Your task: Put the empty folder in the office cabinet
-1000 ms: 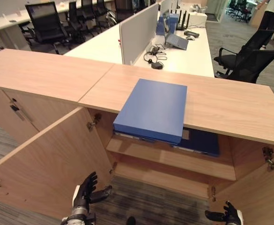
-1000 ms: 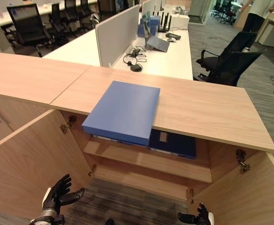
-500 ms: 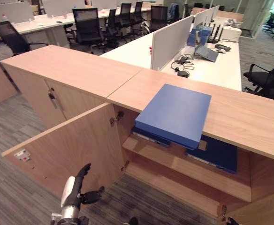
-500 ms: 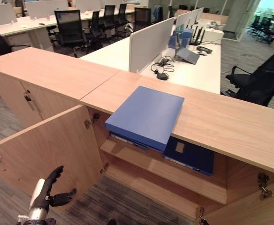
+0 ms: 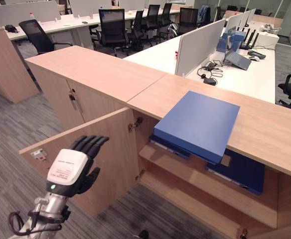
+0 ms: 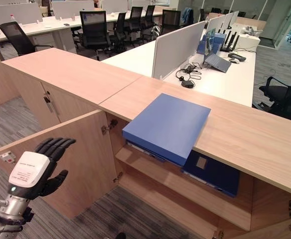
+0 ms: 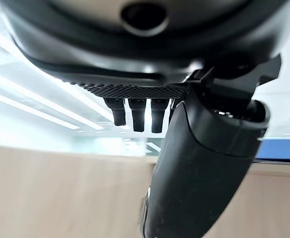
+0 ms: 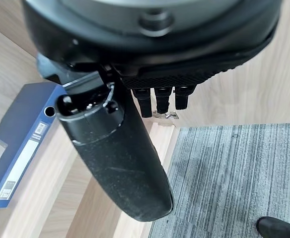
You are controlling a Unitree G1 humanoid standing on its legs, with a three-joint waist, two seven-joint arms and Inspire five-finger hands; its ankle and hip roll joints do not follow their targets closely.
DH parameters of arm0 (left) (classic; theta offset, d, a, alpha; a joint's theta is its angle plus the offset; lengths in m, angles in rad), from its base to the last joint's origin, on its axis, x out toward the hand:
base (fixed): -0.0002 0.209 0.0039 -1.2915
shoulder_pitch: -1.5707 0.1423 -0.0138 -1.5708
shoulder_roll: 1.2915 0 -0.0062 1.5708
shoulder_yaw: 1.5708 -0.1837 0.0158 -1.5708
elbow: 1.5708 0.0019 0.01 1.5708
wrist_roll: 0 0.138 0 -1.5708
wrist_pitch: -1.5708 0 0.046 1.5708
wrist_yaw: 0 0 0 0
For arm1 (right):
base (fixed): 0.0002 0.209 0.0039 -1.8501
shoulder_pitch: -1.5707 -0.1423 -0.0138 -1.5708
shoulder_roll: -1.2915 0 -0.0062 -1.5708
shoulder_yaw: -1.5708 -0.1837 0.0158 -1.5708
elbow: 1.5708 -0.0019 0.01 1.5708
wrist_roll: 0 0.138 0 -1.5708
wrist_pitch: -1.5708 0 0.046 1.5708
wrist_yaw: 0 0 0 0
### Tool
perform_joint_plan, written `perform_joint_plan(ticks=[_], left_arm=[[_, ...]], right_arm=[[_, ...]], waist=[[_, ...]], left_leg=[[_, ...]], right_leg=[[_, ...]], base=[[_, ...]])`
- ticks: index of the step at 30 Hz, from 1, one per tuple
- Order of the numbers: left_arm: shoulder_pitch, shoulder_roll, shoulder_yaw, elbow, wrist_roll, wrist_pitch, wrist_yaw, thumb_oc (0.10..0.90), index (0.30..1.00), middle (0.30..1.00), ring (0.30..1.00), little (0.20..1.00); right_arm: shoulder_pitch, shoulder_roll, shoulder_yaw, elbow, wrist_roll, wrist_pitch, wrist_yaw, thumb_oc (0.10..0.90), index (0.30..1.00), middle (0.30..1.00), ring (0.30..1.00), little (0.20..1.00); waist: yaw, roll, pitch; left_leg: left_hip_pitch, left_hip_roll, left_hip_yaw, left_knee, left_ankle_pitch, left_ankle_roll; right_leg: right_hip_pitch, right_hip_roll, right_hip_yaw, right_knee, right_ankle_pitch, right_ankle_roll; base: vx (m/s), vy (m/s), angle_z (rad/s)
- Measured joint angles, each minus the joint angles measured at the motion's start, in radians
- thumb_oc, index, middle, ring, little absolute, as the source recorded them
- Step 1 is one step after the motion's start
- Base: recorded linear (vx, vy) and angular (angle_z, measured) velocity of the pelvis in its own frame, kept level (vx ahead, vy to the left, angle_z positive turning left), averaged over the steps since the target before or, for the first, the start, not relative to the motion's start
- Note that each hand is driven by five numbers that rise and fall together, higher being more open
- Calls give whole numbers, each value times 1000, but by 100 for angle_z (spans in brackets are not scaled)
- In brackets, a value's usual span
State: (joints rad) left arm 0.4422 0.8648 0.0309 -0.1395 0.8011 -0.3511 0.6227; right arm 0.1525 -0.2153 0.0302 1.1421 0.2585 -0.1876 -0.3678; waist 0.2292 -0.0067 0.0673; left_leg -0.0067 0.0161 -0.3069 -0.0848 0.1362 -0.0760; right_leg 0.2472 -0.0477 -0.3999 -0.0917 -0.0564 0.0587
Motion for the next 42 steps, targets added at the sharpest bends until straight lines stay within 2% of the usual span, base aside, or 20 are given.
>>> perform_joint_plan(ticks=[7,11,14,15,19,30,42], left_arm=[[-87,15,-2,-121,-9,-67,-23,800,900,900,900,900],[-123,23,-15,-143,-12,-73,-27,800,900,900,900,900],[-161,26,-65,-143,-15,-84,-53,800,900,900,900,900],[-182,26,-94,-144,-14,-92,-69,800,900,900,900,900],[-203,24,-151,-145,-14,-95,-90,800,900,900,900,900],[-244,23,-164,-145,-13,-92,-113,800,900,900,900,900],[-306,23,-226,-145,-12,-93,-137,800,900,900,900,900]], right_arm=[[-8,2,6,1,0,0,-2,800,900,900,900,900],[-23,1,7,-1,1,0,-3,800,900,900,900,900],[-37,1,8,-6,22,0,-3,800,900,900,900,900],[-44,1,7,-6,23,0,-3,800,900,900,900,900],[-47,-1,-3,-2,40,-1,-13,800,900,900,900,900],[-35,-2,-6,51,61,1,-13,800,900,900,900,900],[-37,-2,-5,79,67,1,-12,800,900,900,900,900]], waist=[[-34,33,11],[-59,60,15],[-71,79,19],[-92,81,19],[-123,89,21],[-166,96,23],[-173,93,22]], left_leg=[[-6,2,1,0,5,-9],[-13,7,11,1,7,-10],[-10,12,33,0,9,-3],[-10,11,32,0,11,-4],[-9,16,42,0,9,-5],[-11,21,65,0,2,-5],[-4,29,86,0,3,-5]], right_leg=[[-3,2,1,5,6,-8],[-24,3,10,5,11,-9],[-30,1,37,5,16,-8],[-29,1,36,5,16,-8],[-33,3,42,5,16,-8],[-49,2,68,5,18,-10],[-49,6,89,5,24,-14]], base=[[0,0,0],[-18,-4,-9],[-15,7,-21],[-24,11,-13],[-10,6,-4],[5,0,-6],[2,2,-5]])
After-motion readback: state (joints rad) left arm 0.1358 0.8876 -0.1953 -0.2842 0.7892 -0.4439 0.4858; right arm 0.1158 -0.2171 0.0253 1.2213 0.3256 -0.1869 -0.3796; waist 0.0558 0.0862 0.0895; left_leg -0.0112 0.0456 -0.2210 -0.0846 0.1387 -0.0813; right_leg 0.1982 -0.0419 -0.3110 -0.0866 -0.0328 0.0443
